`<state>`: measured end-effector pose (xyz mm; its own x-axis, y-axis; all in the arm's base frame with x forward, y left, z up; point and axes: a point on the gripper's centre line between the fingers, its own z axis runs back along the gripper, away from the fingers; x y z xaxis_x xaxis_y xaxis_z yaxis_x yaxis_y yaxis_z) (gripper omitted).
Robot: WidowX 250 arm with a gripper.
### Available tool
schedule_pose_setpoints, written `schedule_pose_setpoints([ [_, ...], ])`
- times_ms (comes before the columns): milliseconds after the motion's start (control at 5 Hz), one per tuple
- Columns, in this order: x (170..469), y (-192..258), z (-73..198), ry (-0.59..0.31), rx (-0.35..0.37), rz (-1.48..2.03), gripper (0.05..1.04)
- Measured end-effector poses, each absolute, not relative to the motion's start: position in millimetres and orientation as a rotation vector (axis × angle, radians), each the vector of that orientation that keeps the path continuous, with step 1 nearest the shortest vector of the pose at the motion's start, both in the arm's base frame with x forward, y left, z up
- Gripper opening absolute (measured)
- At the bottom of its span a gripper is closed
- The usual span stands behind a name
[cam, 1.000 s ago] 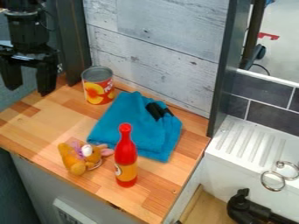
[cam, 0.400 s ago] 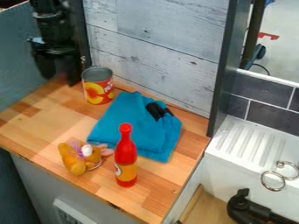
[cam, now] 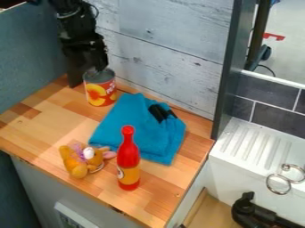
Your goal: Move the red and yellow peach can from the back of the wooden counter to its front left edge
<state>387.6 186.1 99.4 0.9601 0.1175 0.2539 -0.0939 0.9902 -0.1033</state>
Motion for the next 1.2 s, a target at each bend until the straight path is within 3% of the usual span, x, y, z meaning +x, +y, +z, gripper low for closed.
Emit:
schedule_pose_setpoints([
  [200,405,195,100,-0.313,-0.057,0.116,1.001],
  [600,442,179,74,-0.271,0.011,0.132,1.001],
  [800,453,180,69,-0.269,-0.022,0.138,1.001],
  [1000,455,182,70,-0.28,-0.019,0.157,1.001],
  [1200,447,190,64,-0.245,0.038,0.179,1.001],
])
